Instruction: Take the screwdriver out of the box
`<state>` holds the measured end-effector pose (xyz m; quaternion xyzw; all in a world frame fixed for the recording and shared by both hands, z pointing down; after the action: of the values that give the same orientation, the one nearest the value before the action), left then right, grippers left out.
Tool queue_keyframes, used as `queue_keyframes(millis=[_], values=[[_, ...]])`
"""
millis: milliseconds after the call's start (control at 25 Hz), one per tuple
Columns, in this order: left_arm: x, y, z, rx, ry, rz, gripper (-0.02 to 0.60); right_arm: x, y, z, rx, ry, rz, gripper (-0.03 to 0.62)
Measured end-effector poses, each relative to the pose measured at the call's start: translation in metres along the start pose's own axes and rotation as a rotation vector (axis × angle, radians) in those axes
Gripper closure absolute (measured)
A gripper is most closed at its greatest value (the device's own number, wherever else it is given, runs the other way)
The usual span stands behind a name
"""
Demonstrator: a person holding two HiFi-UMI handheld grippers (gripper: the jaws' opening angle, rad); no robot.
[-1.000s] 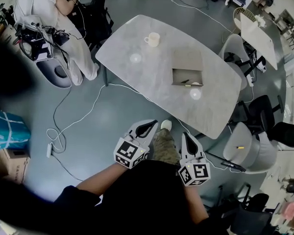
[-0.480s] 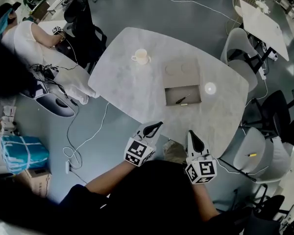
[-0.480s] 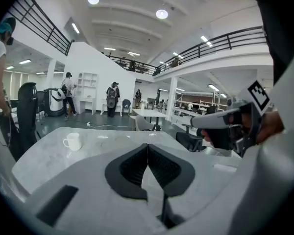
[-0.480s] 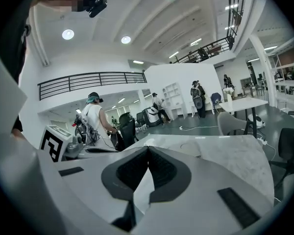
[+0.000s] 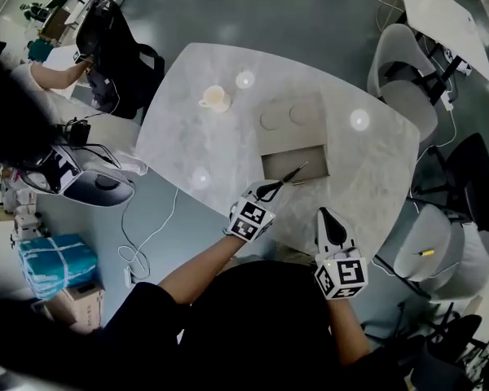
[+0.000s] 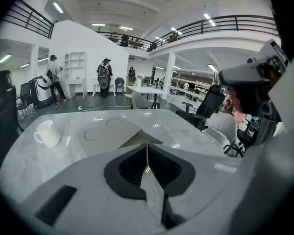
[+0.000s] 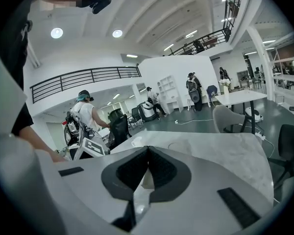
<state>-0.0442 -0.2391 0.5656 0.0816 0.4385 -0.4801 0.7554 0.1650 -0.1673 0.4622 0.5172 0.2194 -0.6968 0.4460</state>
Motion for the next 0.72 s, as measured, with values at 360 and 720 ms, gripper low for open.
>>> queue_keyframes(millis=[360, 720], values=[[-0.005, -0.043, 0.099, -0.002, -0.209, -0.08, 0.557, -0.026, 0.037, 0.024, -0.007, -0.056, 0.104, 0.591], [-0.023, -0.053, 0.152, -0.05, -0.434, -0.042, 0.462, -0.043, 0.076, 0.021, -0.075, -0.086, 0.137, 0.591]])
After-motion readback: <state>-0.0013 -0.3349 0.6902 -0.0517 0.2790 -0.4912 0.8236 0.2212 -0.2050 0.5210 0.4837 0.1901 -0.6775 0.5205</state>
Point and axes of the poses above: the fingertips, and each gripper's own axes: z forward along the fingers, y to its right, x out of its top, the point moved 10 cm from there along -z, backward along the fingers, and after that the axes turned 12 degrees about -z, right-handed, at the moved point
